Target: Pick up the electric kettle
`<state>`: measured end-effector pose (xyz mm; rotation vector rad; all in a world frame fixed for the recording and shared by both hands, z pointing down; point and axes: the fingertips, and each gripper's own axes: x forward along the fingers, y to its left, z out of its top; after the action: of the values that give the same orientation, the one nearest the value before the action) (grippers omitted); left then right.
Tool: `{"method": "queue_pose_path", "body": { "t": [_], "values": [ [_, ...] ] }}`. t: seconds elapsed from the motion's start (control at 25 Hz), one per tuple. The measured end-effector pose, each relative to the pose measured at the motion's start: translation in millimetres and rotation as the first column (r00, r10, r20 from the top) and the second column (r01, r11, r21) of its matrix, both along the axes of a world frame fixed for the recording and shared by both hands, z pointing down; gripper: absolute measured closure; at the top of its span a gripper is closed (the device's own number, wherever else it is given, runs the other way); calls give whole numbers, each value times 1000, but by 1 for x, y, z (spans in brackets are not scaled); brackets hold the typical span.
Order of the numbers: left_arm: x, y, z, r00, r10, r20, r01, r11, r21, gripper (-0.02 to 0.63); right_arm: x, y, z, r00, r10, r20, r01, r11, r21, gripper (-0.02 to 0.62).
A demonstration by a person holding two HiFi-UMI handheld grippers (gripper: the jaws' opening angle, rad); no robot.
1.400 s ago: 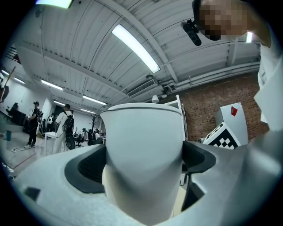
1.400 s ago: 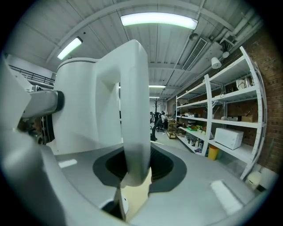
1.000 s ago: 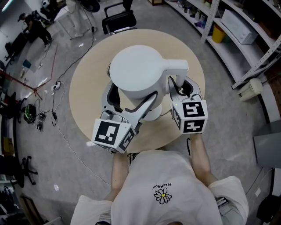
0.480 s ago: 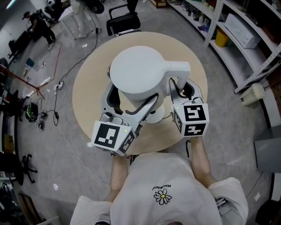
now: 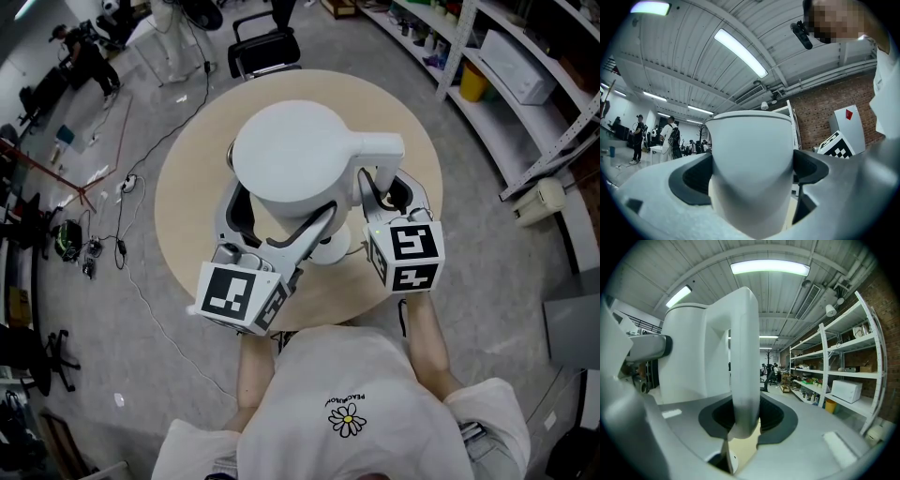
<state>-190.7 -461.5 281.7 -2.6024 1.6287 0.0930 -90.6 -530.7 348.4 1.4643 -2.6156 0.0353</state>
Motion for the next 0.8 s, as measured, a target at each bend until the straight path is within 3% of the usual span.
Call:
{"method": "queue_pose_path", "body": {
  "t": [0.8],
  "values": [
    [1, 5, 0, 1000, 11, 18, -11, 1000, 9, 61, 0, 5, 1, 1000, 9, -7, -9, 1000, 8, 489]
  ]
}}
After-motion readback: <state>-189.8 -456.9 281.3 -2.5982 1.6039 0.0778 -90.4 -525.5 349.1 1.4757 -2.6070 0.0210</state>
